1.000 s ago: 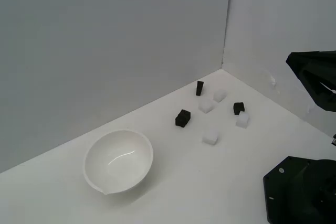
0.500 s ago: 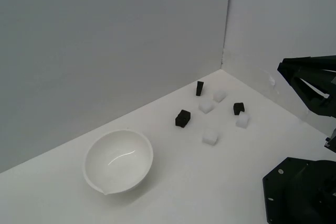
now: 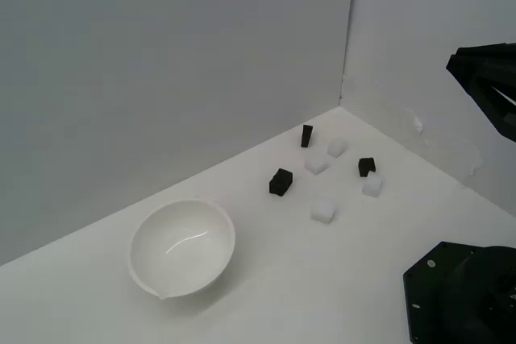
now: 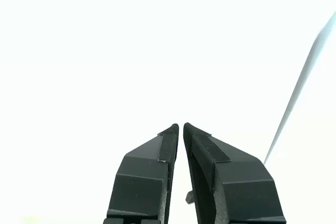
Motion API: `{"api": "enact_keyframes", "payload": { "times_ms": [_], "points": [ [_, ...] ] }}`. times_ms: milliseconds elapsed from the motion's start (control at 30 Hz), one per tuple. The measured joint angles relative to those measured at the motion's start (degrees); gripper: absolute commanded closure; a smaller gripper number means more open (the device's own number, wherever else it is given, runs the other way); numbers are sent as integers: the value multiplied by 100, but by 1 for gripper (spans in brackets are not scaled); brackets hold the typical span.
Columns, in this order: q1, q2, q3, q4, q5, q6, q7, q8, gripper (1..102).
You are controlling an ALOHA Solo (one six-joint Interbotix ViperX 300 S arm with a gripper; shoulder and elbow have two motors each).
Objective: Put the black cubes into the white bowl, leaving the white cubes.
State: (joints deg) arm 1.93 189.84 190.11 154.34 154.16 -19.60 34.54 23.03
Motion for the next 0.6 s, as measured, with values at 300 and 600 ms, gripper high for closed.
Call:
{"api": "enact_keyframes", "payload": {
  "times_ms": [300,600],
  "points": [
    [-9,-1960,-1995,-914,-888,53,53,-79,100],
    [-9,-3630,-3665,-1591,-1547,70,835,-88,100]
  ]
}}
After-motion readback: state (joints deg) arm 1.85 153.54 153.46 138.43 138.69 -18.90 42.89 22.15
